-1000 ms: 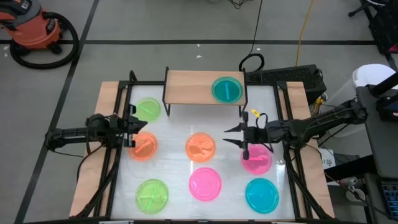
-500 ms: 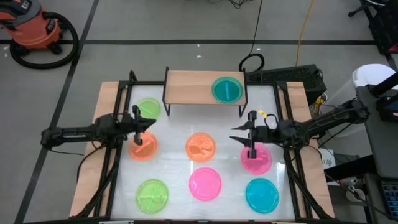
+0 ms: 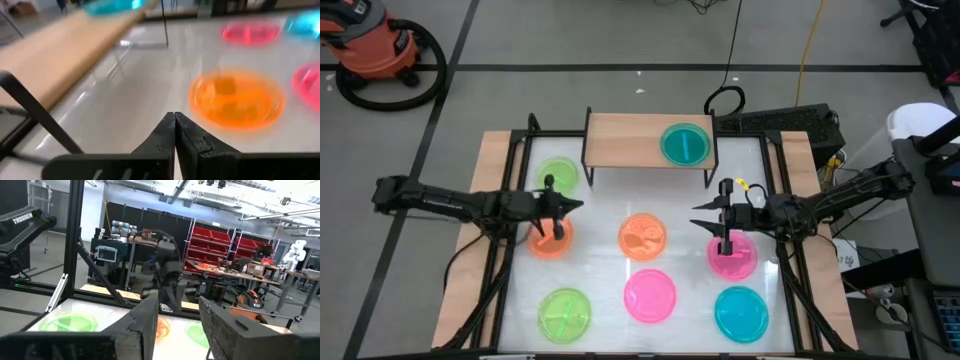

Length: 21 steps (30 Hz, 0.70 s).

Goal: Place and stack plates onto a shelf
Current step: Stack the top green plate on top of the blue plate on the shelf

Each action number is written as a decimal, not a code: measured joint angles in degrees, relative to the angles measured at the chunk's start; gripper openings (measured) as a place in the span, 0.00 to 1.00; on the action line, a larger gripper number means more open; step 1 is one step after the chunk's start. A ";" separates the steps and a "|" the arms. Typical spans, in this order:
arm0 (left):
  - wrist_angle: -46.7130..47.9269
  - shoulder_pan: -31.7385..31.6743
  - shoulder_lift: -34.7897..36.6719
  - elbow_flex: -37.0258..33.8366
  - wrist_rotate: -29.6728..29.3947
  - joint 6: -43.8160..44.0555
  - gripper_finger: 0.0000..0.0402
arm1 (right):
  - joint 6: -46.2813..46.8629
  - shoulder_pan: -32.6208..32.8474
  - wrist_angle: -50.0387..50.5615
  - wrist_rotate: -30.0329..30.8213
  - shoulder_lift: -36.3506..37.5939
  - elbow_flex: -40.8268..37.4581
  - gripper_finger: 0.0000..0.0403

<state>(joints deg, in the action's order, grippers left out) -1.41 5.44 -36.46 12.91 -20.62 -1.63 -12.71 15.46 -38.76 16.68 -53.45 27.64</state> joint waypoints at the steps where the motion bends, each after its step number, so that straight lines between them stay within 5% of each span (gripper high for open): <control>1: 0.13 0.67 -1.65 0.00 -1.26 -0.04 0.02 | 0.00 0.00 0.00 0.01 0.00 0.00 0.32; 21: 1.07 -0.34 -17.71 0.07 -4.23 3.68 0.04 | 1.45 0.00 1.59 -0.01 -0.04 0.00 0.32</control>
<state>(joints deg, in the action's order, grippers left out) -0.34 5.11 -54.16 12.97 -24.85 2.06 -11.26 15.46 -37.18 16.67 -53.49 27.64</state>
